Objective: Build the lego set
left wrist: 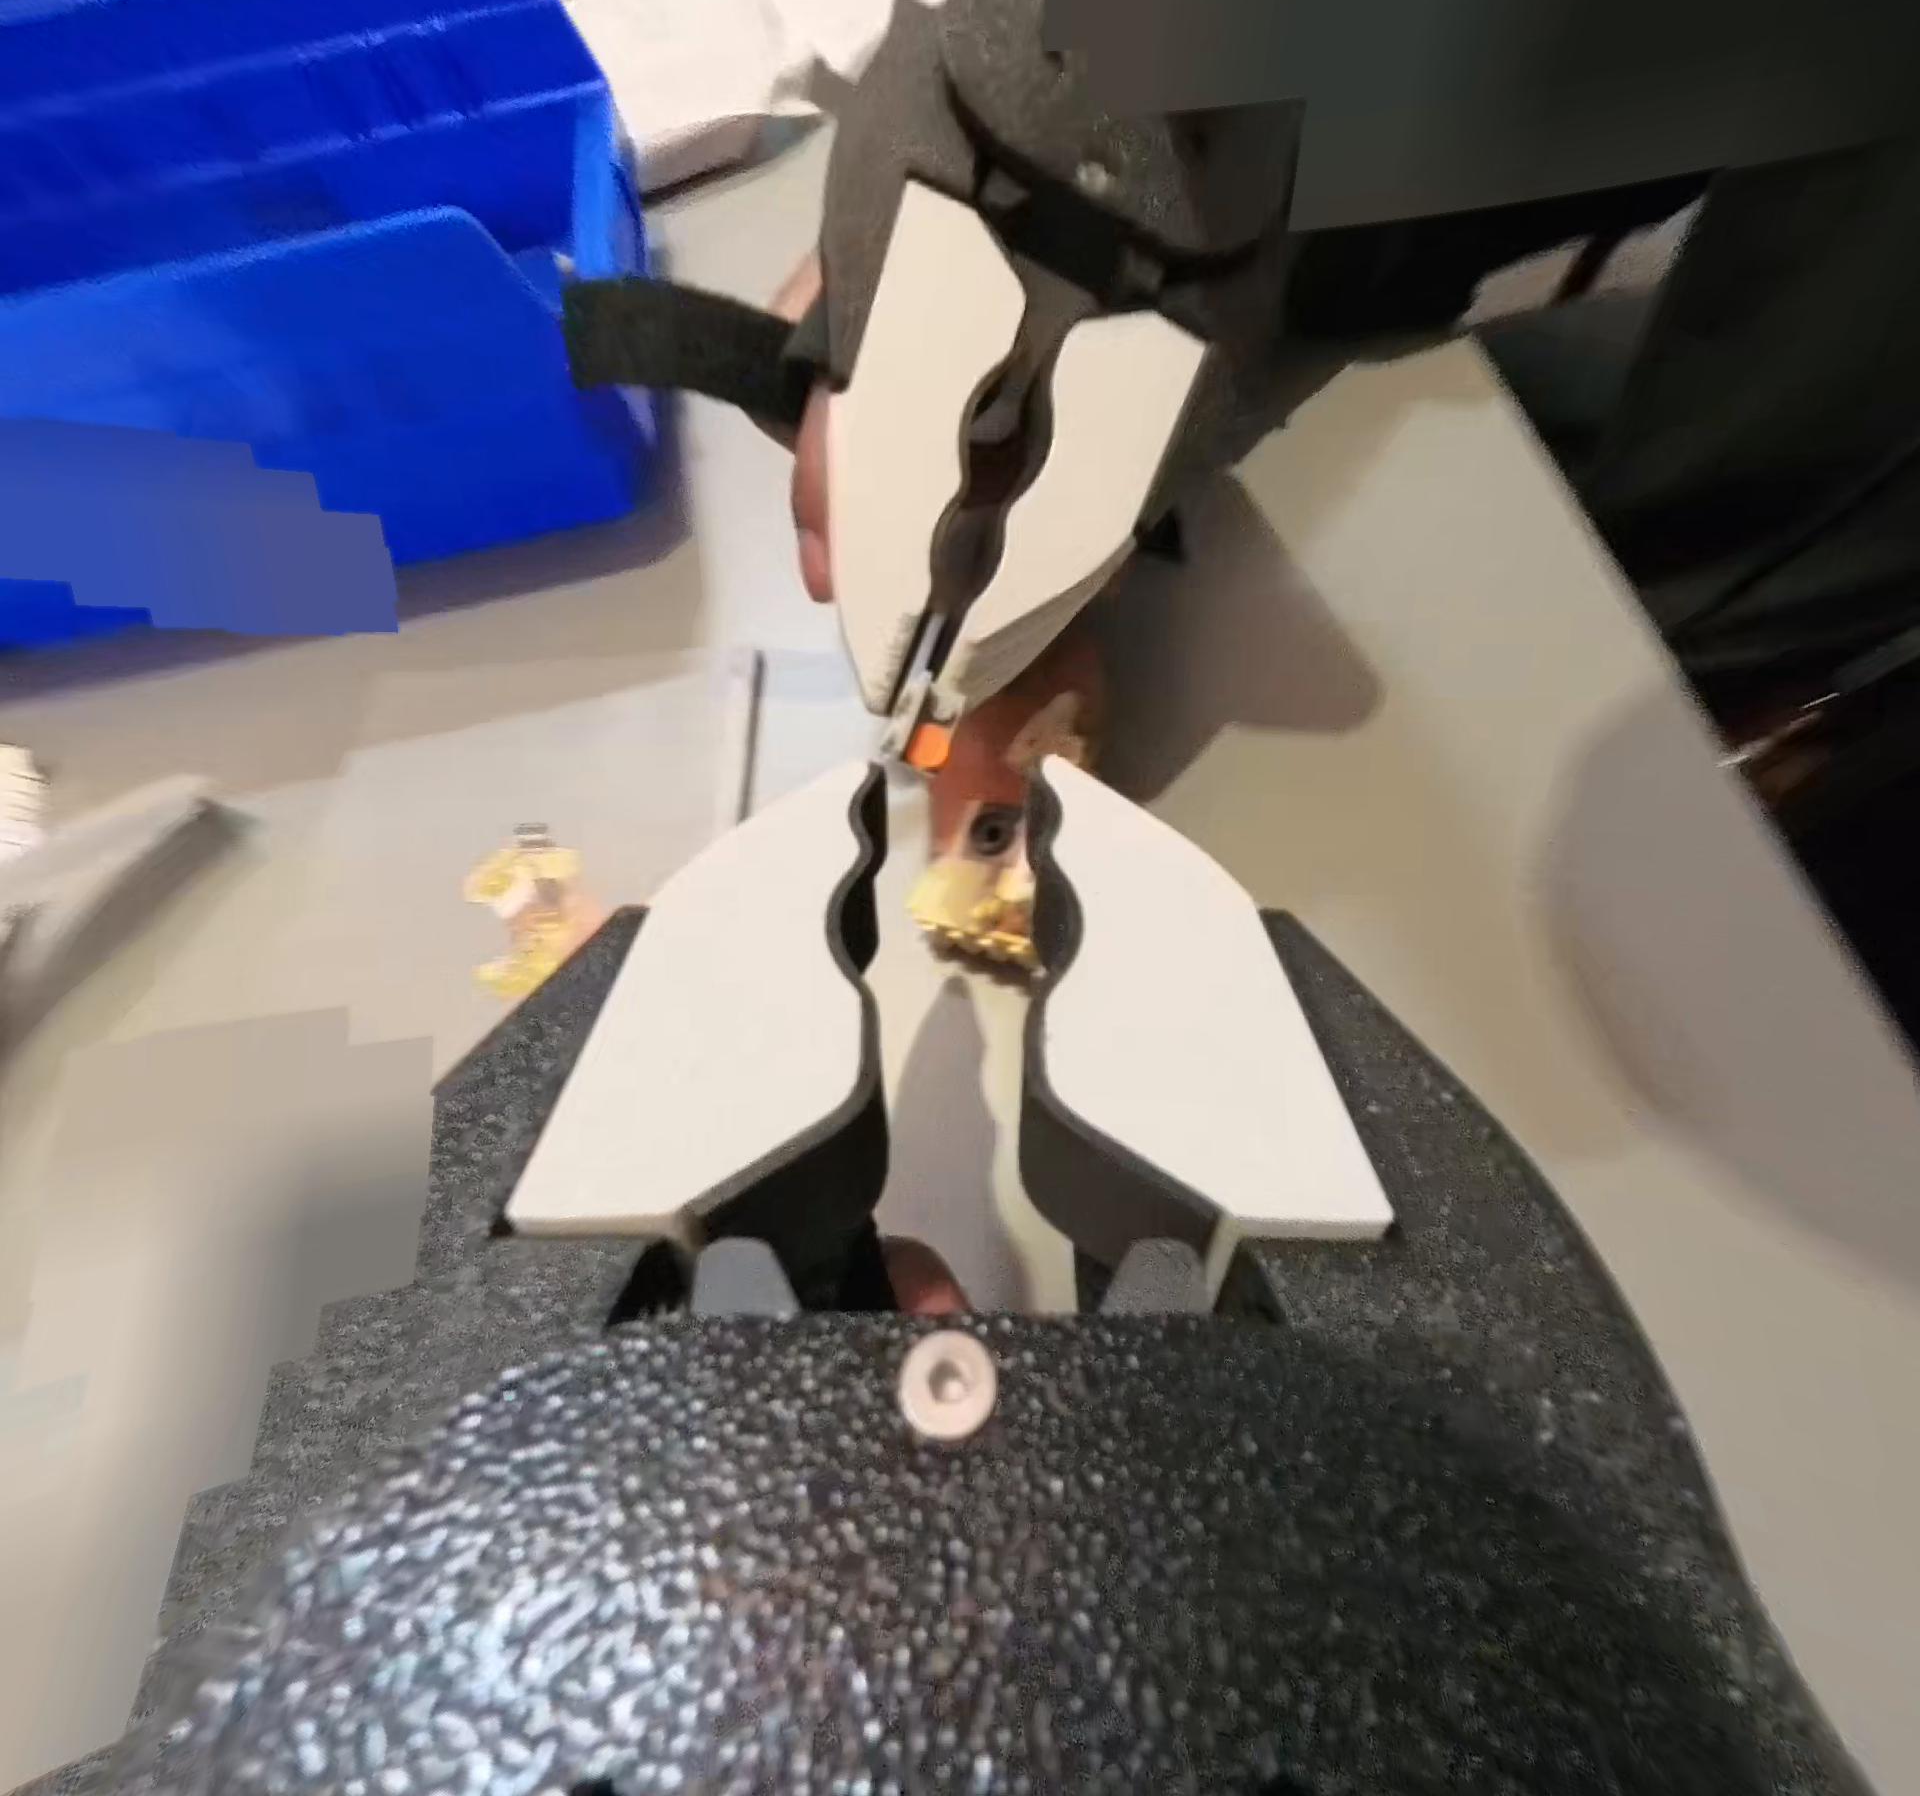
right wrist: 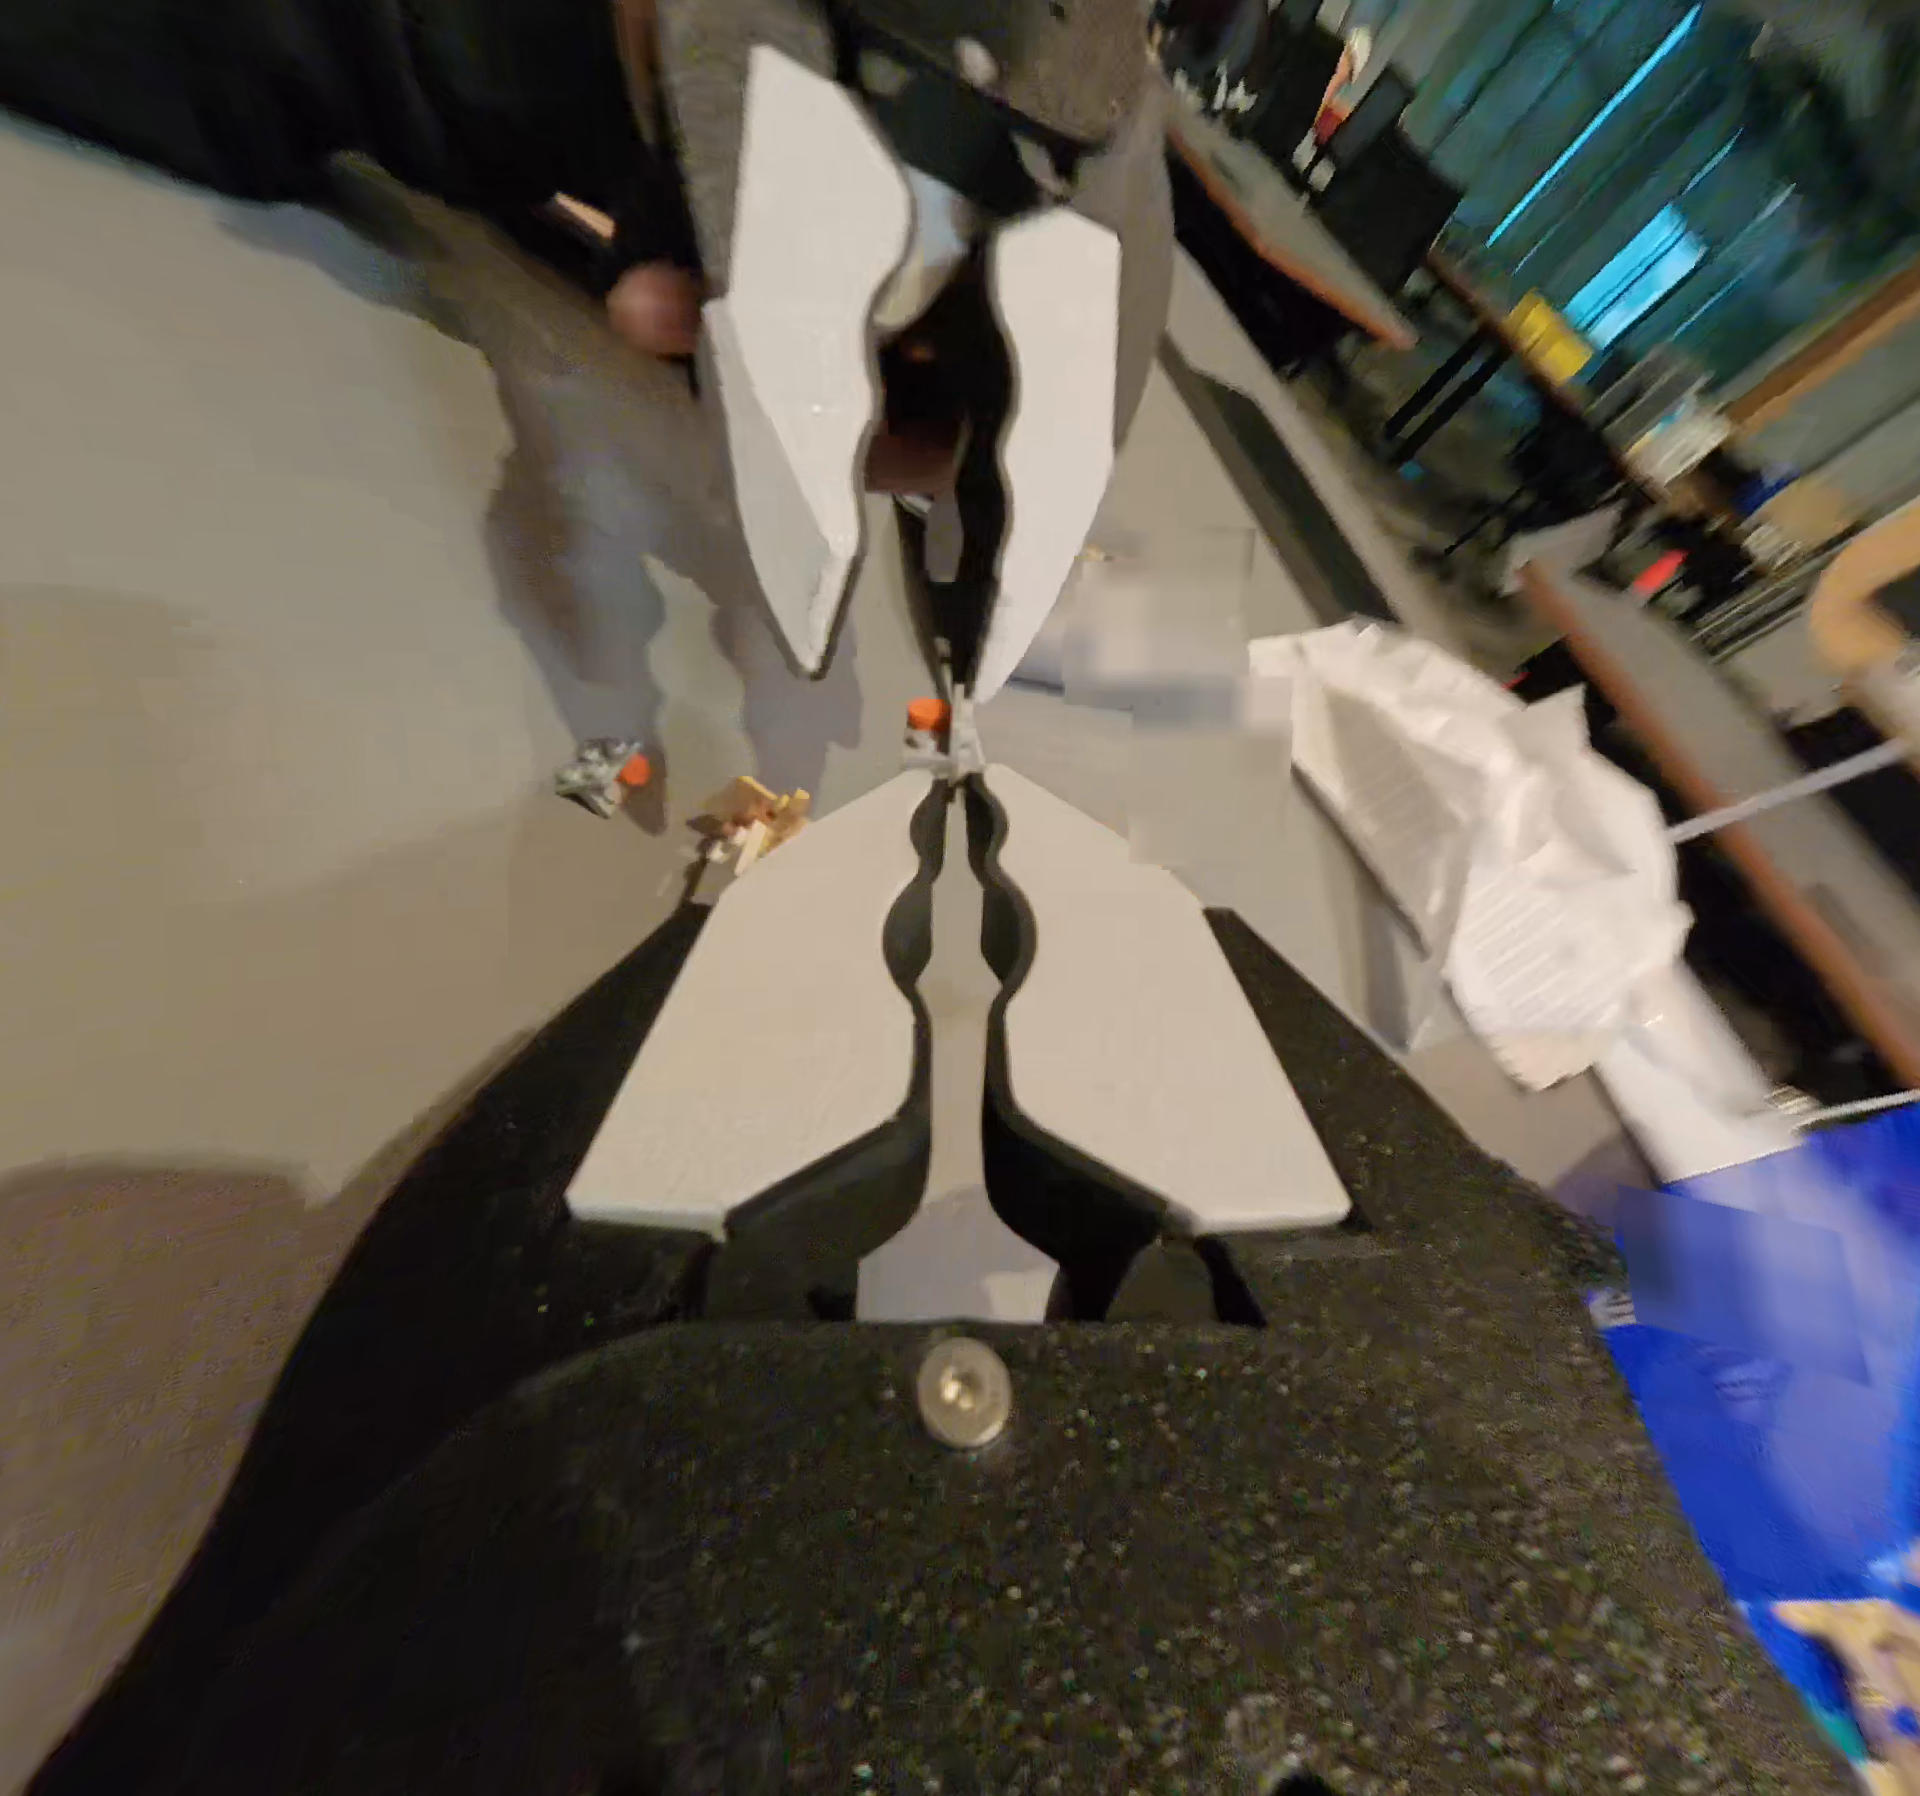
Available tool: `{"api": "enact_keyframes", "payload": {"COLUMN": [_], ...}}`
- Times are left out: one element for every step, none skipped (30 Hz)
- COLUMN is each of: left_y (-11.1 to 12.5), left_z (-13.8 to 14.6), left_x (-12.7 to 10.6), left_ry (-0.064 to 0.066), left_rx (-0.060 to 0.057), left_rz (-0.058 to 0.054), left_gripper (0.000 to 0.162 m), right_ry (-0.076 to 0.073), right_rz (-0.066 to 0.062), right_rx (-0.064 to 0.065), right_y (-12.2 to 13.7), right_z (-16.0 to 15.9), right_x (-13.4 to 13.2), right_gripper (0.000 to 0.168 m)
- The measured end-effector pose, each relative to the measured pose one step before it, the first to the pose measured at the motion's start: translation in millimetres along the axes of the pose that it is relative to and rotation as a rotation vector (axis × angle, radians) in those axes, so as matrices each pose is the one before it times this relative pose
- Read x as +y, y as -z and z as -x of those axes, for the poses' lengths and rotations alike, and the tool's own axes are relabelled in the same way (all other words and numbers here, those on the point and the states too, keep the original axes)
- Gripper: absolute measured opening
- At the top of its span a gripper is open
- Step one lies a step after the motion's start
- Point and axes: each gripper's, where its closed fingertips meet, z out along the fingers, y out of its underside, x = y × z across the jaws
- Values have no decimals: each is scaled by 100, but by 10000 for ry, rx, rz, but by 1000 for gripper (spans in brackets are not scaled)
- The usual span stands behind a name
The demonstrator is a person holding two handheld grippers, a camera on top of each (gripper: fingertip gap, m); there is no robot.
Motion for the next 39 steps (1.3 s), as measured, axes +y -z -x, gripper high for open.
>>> {"api": "enact_keyframes", "payload": {"left_y": [8, 6, 13, 28, 24, 23, -2, -33, -36, -64, -72, -104, -139, -132, -100, -62, -21, 7, 12, 24, 55, 99, 167, 216, 236, 212, 146, 50, -58, -158, -212, -207, -183, -124, -94, -90, -81, -75, -70], "left_z": [-232, -91, -137, 11, 52, -77, -221, -180, -113, -198, -256, -208, -215, -96, 16, 27, -4, 82, 206, 199, 232, 243, 367, 412, 244, 174, 126, 98, -1, -60, -125, -116, -98, -159, -8, 87, 91, 126, 14], "left_x": [-91, -75, -18, -24, -23, 55, 107, 82, 37, 46, 60, 90, 129, 90, 99, 40, 46, 86, 15, -29, 12, 116, 150, 242, 232, 240, 328, 273, 265, 276, 222, 157, 45, -23, -1, 85, 234, 275, 208], "left_ry": [563, 420, 337, 286, 274, 265, 216, 117, 57, 64, 43, 18, -1, -2, -11, -32, -59, -83, -143, -188, -220, -261, -317, -305, -237, -219, -268, -269, -231, -231, -223, -181, -116, -43, 17, 38, 14, -23, 4], "left_rx": [340, 228, 232, 145, 112, 212, 297, 235, 154, 190, 207, 147, 138, 58, -1, 2, 26, -27, -120, -134, -167, -190, -289, -312, -218, -200, -200, -189, -114, -69, -24, -17, -7, 75, 6, -33, -36, -61, 4], "left_rz": [-116, -125, -106, -107, -113, -71, -38, -56, -73, -34, -6, 24, 58, 42, 46, 2, -5, 12, -16, -46, -22, 36, 31, 71, 52, 52, 116, 96, 121, 153, 124, 77, -7, -60, -47, -3, 84, 106, 53], "left_gripper": [26, 28, 29, 29, 30, 31, 31, 31, 30, 29, 26, 25, 25, 23, 21, 18, 16, 15, 15, 15, 15, 15, 15, 15, 15, 15, 15, 15, 15, 15, 15, 15, 15, 15, 15, 15, 15, 15, 15], "right_ry": [685, 635, 534, 392, 250, 153, 106, 106, 126, 132, 134, 142, 129, 110, 105, 73, 8, -58, -99, -130, -175, -233, -297, -365, -458, -572, -644, -630, -575, -508, -423, -332, -264, -227, -171, -118, -86, -64, -64], "right_rz": [-96, -88, -86, -101, -106, -96, -89, -73, -34, 14, 29, 0, -19, -22, -36, -41, 2, 53, 93, 126, 153, 180, 184, 158, 116, 69, 33, -16, -36, -24, -29, -20, 24, 63, 74, 79, 78, 67, 69], "right_rx": [186, 137, 79, 47, 51, 44, 17, 5, 5, -7, 4, 7, -28, -37, -28, -31, -29, -12, 31, 39, -49, -163, -182, -171, -174, -260, -333, -250, -219, -234, -146, -93, -96, -35, -19, -28, 4, -6, -10], "right_y": [55, 45, 11, 7, 10, 16, 16, 22, 10, -29, -34, -43, -43, -36, -36, -29, -28, -40, -48, -36, -46, -25, -7, 17, 52, 48, 50, 40, 29, 0, -35, -57, -88, -97, -91, -80, -87, -77, -93], "right_z": [140, 189, 242, 229, 128, 51, 47, 56, 72, 103, 101, 111, 150, 164, 146, 136, 90, 28, -48, -64, 15, 127, 111, 41, -25, 7, 68, -29, -35, 58, 29, 33, 74, 18, 20, 46, 10, 43, 46], "right_x": [-235, -214, -207, -239, -255, -234, -189, -137, -59, 29, 41, -2, -54, -59, -97, -89, -15, 91, 157, 211, 264, 329, 373, 339, 284, 217, 114, 0, -85, -105, -143, -127, -65, 6, 46, 74, 74, 71, 75], "right_gripper": [3, 3, 3, 3, 3, 3, 3, 3, 3, 3, 3, 3, 3, 3, 3, 3, 3, 3, 3, 4, 5, 8, 11, 14, 15, 16, 19, 20, 20, 22, 22, 22, 22, 22, 22, 22, 22, 22, 22]}}
